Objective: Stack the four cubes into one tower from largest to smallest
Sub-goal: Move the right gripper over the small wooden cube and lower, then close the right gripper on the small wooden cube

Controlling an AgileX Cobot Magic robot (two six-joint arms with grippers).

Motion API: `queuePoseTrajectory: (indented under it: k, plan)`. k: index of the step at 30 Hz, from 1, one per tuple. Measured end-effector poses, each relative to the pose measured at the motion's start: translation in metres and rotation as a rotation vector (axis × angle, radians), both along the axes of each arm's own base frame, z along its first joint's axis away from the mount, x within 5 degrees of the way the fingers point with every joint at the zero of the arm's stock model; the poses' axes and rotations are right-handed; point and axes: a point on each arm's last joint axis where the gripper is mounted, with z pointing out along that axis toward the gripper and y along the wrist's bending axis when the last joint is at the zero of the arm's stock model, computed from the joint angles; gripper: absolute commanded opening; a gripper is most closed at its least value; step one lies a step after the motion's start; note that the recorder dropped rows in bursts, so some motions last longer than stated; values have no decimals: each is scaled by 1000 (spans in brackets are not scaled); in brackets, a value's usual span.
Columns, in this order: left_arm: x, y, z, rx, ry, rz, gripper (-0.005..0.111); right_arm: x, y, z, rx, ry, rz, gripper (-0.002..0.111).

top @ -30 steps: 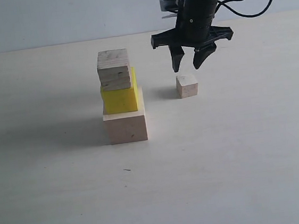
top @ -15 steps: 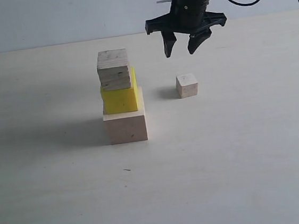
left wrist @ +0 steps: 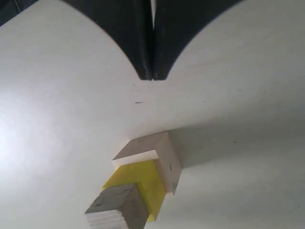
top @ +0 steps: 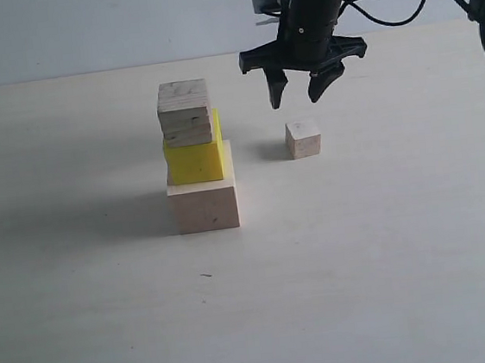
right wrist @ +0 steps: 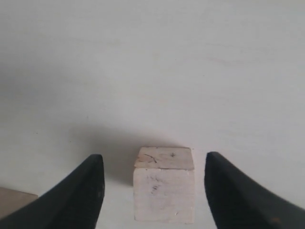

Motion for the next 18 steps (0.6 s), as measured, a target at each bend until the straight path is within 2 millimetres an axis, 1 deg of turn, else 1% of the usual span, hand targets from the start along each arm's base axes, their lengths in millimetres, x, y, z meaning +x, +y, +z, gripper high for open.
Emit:
queuePoseTrajectory:
  k: [9, 18]
  plan:
    - [0, 0, 0, -2, 1, 0, 0, 1, 1, -20, -13, 39, 0, 62]
    - [0, 0, 0, -2, 1, 0, 0, 2, 1, -23, -16, 43, 12, 62]
